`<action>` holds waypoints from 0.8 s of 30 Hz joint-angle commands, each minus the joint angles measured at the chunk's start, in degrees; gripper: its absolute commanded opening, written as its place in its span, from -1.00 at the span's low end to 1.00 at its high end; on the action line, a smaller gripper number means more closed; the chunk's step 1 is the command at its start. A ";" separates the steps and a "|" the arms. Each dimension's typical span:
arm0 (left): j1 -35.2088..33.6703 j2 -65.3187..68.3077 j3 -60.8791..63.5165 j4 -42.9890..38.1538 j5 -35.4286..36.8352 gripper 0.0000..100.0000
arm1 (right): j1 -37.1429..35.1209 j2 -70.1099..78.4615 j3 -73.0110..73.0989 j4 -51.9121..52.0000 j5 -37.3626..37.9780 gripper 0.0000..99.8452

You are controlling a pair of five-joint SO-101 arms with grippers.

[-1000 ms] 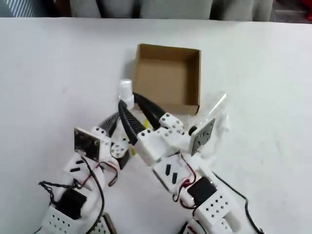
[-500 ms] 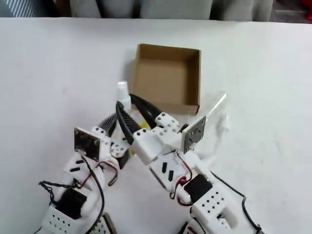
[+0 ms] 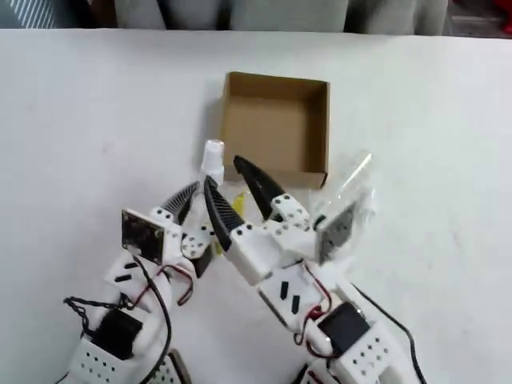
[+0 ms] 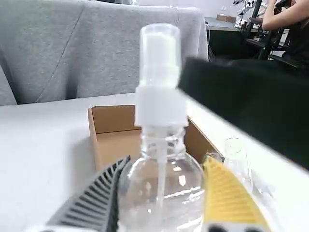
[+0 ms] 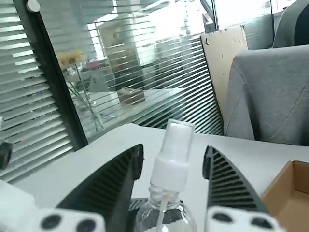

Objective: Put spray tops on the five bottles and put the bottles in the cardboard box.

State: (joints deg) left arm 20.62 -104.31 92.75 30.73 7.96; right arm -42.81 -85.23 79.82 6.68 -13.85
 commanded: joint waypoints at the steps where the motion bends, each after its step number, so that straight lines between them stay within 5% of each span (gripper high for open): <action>1: 0.13 -0.48 -0.35 -1.67 0.44 -0.96 | -0.48 -6.99 -2.20 4.09 -0.44 -0.66; 5: 0.13 -0.48 -0.35 -1.67 0.44 -0.96 | 2.68 -11.82 -4.66 10.86 -0.88 -0.69; 9: 0.22 -0.48 -0.35 -1.67 0.44 -0.96 | 7.69 -6.37 -8.18 10.95 -0.88 -0.99; 15: 0.22 -0.48 -0.35 -1.67 0.44 -0.96 | 8.22 15.43 -22.59 12.35 -0.97 -0.97; 24: 0.04 -0.48 -0.70 -1.32 0.35 -0.96 | 14.81 41.71 -52.92 33.71 -7.65 -0.97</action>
State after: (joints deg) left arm 20.62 -104.31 92.75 30.73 7.96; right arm -30.68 -49.36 36.48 35.25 -19.74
